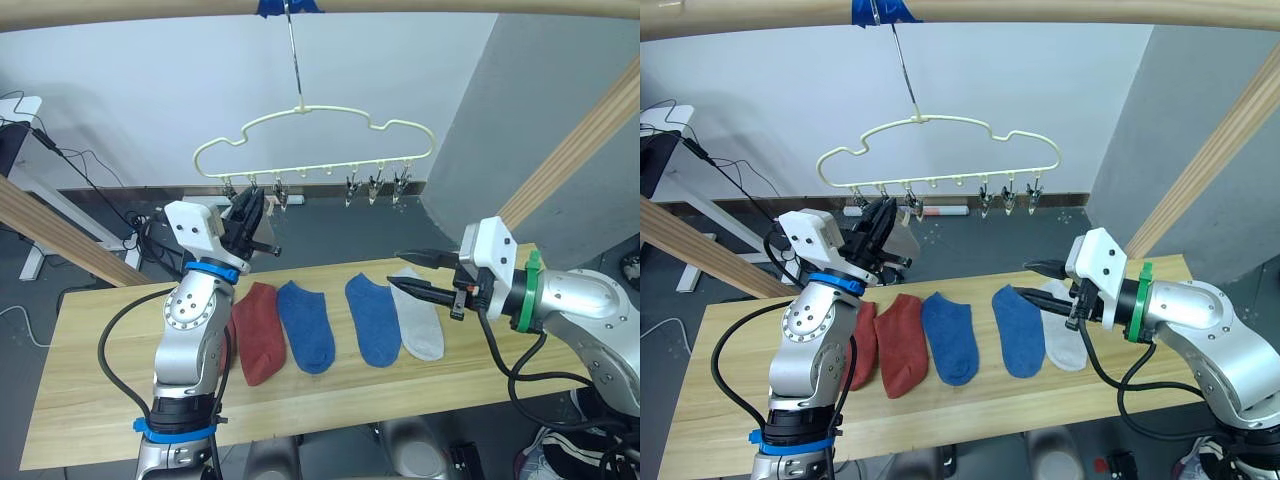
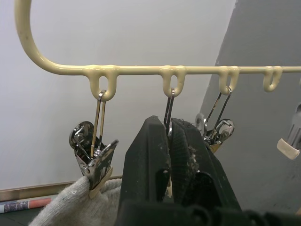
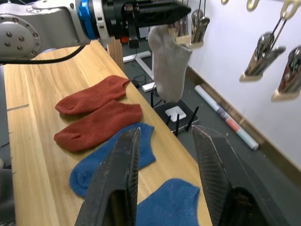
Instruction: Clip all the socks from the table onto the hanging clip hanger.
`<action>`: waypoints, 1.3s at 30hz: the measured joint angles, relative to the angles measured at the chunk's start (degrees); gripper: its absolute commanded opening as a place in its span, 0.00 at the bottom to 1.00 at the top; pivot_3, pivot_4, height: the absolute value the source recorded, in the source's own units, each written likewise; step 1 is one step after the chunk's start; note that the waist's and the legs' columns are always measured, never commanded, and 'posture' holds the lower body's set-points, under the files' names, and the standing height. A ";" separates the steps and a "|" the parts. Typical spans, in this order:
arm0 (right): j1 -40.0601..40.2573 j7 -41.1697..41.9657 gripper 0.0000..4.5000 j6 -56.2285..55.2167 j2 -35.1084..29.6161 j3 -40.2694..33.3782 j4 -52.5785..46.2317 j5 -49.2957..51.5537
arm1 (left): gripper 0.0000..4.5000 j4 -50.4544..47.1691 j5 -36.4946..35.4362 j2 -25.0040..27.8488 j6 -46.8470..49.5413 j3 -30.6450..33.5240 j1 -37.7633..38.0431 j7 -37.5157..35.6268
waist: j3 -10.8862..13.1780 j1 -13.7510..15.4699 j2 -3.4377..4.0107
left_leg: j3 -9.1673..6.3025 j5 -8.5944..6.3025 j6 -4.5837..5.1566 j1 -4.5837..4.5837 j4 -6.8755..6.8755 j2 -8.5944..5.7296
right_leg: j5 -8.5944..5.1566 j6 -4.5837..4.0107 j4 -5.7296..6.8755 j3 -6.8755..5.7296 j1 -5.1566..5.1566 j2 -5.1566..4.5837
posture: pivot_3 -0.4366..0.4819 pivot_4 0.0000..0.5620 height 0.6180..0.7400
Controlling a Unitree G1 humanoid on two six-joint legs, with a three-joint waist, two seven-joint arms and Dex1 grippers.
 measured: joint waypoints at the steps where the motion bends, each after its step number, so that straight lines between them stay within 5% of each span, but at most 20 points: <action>1: 0.99 -1.18 0.67 0.33 0.38 0.00 0.01 -0.33 | 0.00 -0.02 0.03 0.02 0.02 -0.07 -0.01 -0.10 | 0.00 0.00 -0.01 | -0.01 0.00 0.00 0.00 0.00 0.00 | 0.00 0.00 0.00 0.00 0.00 0.00 | 0.16 0.52 1.00; 6: 7.07 -8.85 0.99 -0.68 3.75 5.17 3.08 -9.02 | 0.00 -0.16 0.17 0.38 0.20 -0.20 0.07 -0.29 | -0.03 -0.02 -0.04 | 0.01 0.01 -0.01 0.02 0.02 0.01 | 0.00 0.00 0.02 0.01 0.00 0.00 | 0.16 0.52 1.00; 14: 7.91 -22.35 0.99 -12.02 14.69 11.59 23.92 -26.22 | 0.00 -0.78 0.20 0.56 0.58 -1.42 0.12 -0.52 | -0.05 -0.10 -0.07 | 0.03 0.03 -0.03 0.04 0.06 0.01 | 0.00 0.00 0.07 0.04 0.00 0.01 | 0.18 0.51 1.00; 23: 3.29 -27.45 0.99 -21.83 24.38 10.52 46.42 -30.13 | 0.00 -1.30 0.16 0.97 1.33 -1.61 0.22 -0.65 | -0.07 -0.14 -0.04 | 0.02 0.03 -0.03 0.05 0.05 0.03 | 0.03 -0.05 0.12 0.02 0.00 0.00 | 0.21 0.50 1.00; 26: 2.01 -27.02 0.87 -22.17 25.40 9.25 48.73 -29.72 | 0.00 -1.39 0.16 1.11 1.41 -1.59 0.25 -0.98 | -0.09 -0.04 -0.05 | 0.02 0.03 -0.03 0.05 0.10 0.02 | 0.04 -0.03 0.11 0.03 0.03 -0.01 | 0.21 0.50 1.00; 37: 3.30 -25.33 0.03 -22.52 24.71 8.84 48.48 -30.91 | 0.00 -3.95 -2.75 2.93 4.91 -1.05 1.38 -3.22 | -0.15 0.08 -0.07 | -0.09 0.03 -0.02 0.20 0.23 0.01 | 0.05 -0.02 0.13 -0.04 0.29 0.00 | 0.22 0.49 1.00; 39: 4.24 -24.23 0.01 -23.13 23.33 8.93 47.57 -31.64 | 0.00 -4.96 -4.12 3.29 6.51 -0.52 1.68 -3.87 | -0.15 0.24 -0.07 | -0.12 0.03 -0.02 0.18 0.25 0.01 | 0.04 -0.02 0.13 -0.07 0.29 0.00 | 0.22 0.50 1.00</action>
